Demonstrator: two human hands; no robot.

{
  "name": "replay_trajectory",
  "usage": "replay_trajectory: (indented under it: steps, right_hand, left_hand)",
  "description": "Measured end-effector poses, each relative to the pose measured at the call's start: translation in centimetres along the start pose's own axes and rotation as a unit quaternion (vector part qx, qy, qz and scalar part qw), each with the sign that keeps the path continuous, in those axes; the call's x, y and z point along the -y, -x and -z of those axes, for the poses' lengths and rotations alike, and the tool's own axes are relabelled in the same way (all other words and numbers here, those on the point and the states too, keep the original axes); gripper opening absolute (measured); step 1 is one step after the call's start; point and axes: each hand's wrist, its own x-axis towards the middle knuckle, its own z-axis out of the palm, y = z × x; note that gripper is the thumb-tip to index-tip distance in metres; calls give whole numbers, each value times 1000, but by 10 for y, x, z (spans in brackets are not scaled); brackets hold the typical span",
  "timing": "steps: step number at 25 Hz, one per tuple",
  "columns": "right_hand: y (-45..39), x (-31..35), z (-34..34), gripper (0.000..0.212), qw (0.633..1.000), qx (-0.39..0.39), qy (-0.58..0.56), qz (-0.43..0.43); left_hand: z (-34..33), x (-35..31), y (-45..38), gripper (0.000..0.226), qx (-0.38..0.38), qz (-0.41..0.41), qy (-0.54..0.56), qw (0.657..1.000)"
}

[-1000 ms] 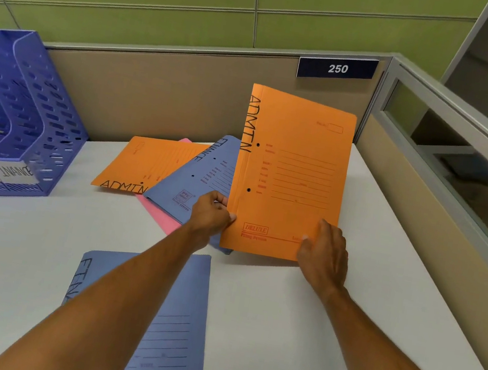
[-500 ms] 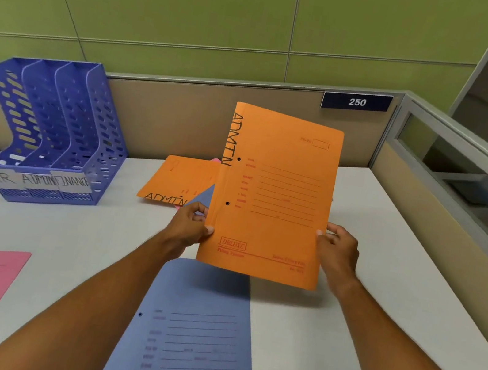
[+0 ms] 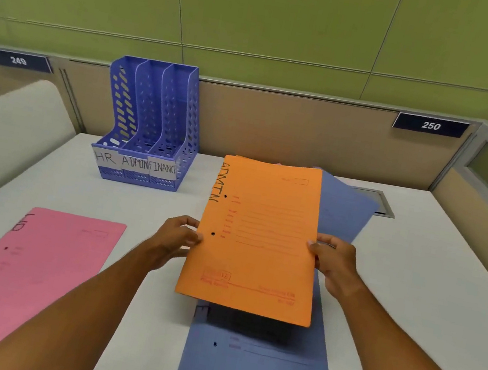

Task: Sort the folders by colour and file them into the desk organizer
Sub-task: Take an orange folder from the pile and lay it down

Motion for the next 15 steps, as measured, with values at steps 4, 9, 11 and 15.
replay_trajectory:
  steps: [4,9,11,15]
  right_hand:
    - [24,-18,-61,6,995,69,25,-65]
    - [56,-45,-126,8,979,134,67,-141]
    - [66,-55,-144,10,971,154,78,-163]
    - [81,-63,-166,14,964,162,87,-190]
  left_hand:
    - [60,26,12,11,-118,0,18,993]
    - [130,68,37,12,-202,36,-38,978]
    - [149,79,47,10,-228,51,-52,971]
    - [168,96,59,7,-245,73,-82,963]
